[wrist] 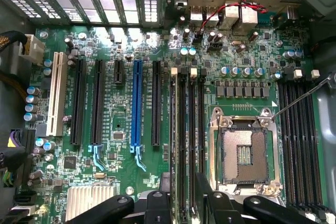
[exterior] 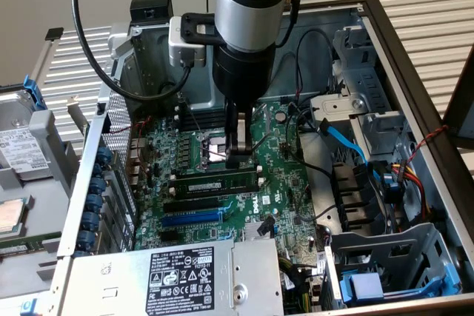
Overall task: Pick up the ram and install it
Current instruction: 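Press down the ram until it locks into place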
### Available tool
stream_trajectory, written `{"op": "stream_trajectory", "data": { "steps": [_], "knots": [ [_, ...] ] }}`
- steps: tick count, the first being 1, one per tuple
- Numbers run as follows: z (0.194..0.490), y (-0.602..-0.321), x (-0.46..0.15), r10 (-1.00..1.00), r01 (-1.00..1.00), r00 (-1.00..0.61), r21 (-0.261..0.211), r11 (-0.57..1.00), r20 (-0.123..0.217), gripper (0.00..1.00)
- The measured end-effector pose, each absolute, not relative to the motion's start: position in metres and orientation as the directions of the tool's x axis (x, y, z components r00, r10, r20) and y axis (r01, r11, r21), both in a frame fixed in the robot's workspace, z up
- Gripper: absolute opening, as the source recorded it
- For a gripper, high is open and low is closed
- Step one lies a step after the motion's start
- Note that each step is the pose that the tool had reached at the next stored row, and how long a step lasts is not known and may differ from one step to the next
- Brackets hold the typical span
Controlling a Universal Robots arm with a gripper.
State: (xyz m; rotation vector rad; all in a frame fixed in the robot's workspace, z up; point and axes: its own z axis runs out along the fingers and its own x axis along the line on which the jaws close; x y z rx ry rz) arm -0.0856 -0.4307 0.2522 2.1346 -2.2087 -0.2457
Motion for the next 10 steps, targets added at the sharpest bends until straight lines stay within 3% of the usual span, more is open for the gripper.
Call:
{"op": "stream_trajectory", "data": {
  "steps": [3,10],
  "knots": [
    [0.2522,-0.4307,-0.0856,-0.997,-0.987,-0.039,0.156,0.028,-0.067,0.11],
    [0.2521,-0.4307,-0.0856,-0.997,-0.987,-0.039,0.156,0.028,-0.067,0.11]
  ]
}}
